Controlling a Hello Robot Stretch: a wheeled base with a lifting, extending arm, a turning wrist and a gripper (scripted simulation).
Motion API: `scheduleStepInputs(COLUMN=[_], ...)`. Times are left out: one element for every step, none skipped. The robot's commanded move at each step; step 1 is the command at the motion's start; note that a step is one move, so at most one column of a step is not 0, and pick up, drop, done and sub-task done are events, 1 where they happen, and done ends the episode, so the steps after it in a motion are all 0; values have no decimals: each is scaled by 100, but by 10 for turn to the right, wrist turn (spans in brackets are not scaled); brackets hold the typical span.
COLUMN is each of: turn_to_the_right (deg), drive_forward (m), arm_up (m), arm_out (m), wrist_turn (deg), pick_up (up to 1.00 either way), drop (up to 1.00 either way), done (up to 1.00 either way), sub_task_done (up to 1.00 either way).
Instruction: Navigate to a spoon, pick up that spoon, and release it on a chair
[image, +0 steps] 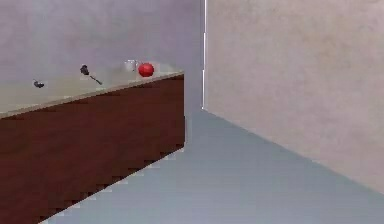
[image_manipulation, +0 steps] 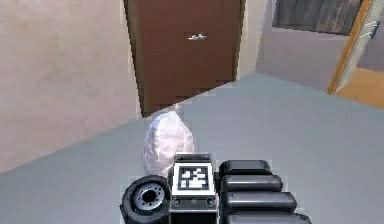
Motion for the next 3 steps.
scheduleStepInputs(turn_to_the_right=[-450,-450,-60], drive_forward=[0,0,0], arm_up=[0,0,0], arm_out=[0,0,0], wrist_turn=[0,0,0], pick_up=[0,0,0], drop=[0,0,0], done=[0,0,0], sub_task_done=[0,0,0])
